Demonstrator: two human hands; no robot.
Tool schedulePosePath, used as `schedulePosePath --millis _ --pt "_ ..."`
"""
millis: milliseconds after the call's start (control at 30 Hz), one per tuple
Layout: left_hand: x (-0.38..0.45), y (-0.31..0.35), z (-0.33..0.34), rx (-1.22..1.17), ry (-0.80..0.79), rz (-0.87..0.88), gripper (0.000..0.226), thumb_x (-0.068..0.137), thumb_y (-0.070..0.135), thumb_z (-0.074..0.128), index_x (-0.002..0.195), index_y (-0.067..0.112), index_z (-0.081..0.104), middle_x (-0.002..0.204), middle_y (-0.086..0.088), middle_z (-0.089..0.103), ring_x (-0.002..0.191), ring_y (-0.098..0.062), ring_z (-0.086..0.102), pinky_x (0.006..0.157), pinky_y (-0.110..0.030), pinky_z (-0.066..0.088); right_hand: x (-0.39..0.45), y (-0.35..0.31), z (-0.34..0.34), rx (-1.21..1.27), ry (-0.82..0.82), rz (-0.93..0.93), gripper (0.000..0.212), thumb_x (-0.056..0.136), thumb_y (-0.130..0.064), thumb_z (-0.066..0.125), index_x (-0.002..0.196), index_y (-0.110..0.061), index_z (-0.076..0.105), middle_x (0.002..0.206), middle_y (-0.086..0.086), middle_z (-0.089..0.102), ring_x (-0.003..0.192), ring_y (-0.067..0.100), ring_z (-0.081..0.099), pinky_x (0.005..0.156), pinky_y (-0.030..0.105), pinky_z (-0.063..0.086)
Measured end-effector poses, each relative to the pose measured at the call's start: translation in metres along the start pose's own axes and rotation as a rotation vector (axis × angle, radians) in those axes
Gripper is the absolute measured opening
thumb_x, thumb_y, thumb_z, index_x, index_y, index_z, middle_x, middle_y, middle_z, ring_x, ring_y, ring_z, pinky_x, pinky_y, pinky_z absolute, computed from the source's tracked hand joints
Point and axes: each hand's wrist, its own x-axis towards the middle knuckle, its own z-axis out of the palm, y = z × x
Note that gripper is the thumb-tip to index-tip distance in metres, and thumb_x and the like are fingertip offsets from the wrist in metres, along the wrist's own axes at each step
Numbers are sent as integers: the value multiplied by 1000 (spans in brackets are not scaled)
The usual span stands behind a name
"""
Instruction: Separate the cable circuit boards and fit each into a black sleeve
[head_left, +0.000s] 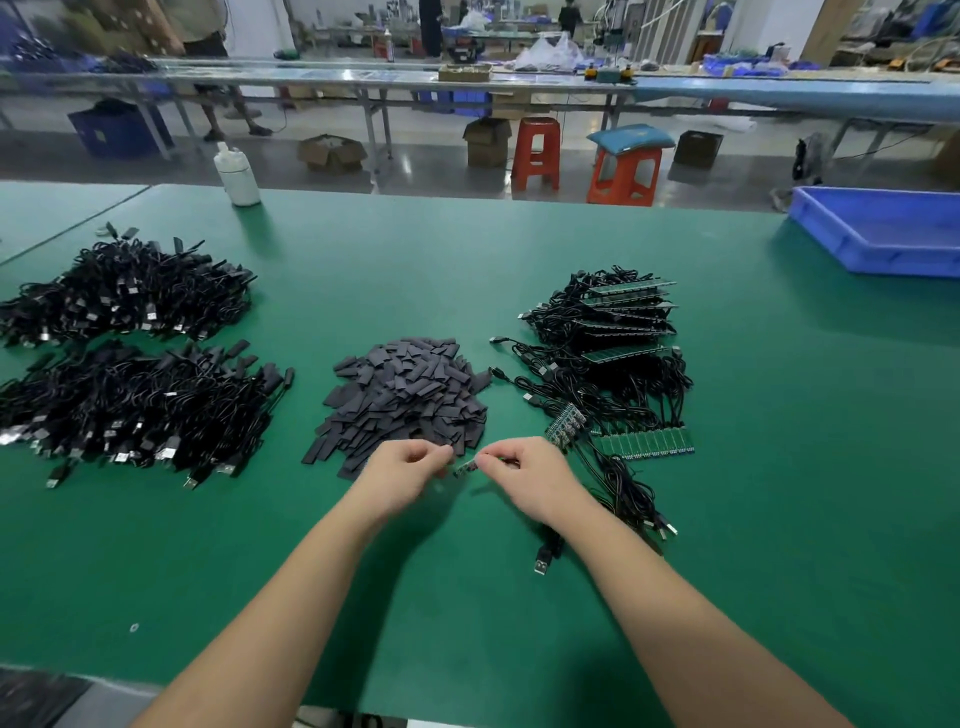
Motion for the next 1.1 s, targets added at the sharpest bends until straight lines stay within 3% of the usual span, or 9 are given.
schedulePosePath --millis 100,200,333,567,733,900,1000,1067,1100 --pt "10 -32 -22 542 351 3 17 95 38 59 92 26 71 90 5 66 76 -14 60 67 -28 48 -7 -6 21 -132 -78 23 24 96 -39 56 101 -24 74 74 -6 68 62 15 55 61 27 46" --pt "13 -59 -41 682 488 -73 23 95 41 58 106 22 67 104 -2 57 83 -23 59 69 -33 50 -18 -5 51 -171 -96 56 25 99 -43 52 104 -25 69 84 -4 69 70 18 59 69 32 51" --pt "17 -72 -52 656 498 -147 31 93 44 60 106 16 64 104 -5 52 76 -25 57 66 -34 48 -30 14 76 -308 30 5 26 102 -43 44 104 -24 61 89 -3 69 79 21 64 68 33 49" --pt "30 -66 -61 640 451 -217 23 90 41 66 98 20 66 104 -6 60 79 -24 58 67 -32 48 -27 54 50 -279 201 -62 19 102 -42 43 99 -30 58 68 -14 55 59 4 51 51 24 33" --pt "34 -61 -66 589 471 -228 14 87 34 71 86 22 66 91 -2 66 78 -22 61 63 -30 47 -16 62 18 -78 88 47 17 100 -36 53 86 -30 61 69 2 63 53 6 44 53 27 34" --pt "28 -53 -64 381 437 -166 13 86 20 70 76 19 62 76 3 64 76 -19 60 56 -28 41 -10 42 9 245 17 206 16 100 -22 55 92 -15 66 78 -1 70 51 11 52 53 27 48" --pt "22 -40 -57 197 352 -89 7 87 17 69 89 23 69 84 2 68 75 -18 64 59 -25 46 -11 27 12 415 -24 234 12 101 -12 52 106 -8 63 86 7 71 50 14 53 51 28 49" --pt "15 -31 -46 113 258 -24 19 92 16 64 102 29 74 93 3 72 65 -13 62 63 -27 50 -13 17 14 444 -52 218 18 101 -11 51 114 -19 59 88 5 73 46 10 47 44 22 42" --pt "12 -27 -40 65 219 -9 23 94 15 62 106 30 75 100 4 73 67 0 26 70 -31 54 -13 13 14 445 -61 209 21 101 -12 50 116 -23 59 87 2 73 45 9 43 43 20 39"
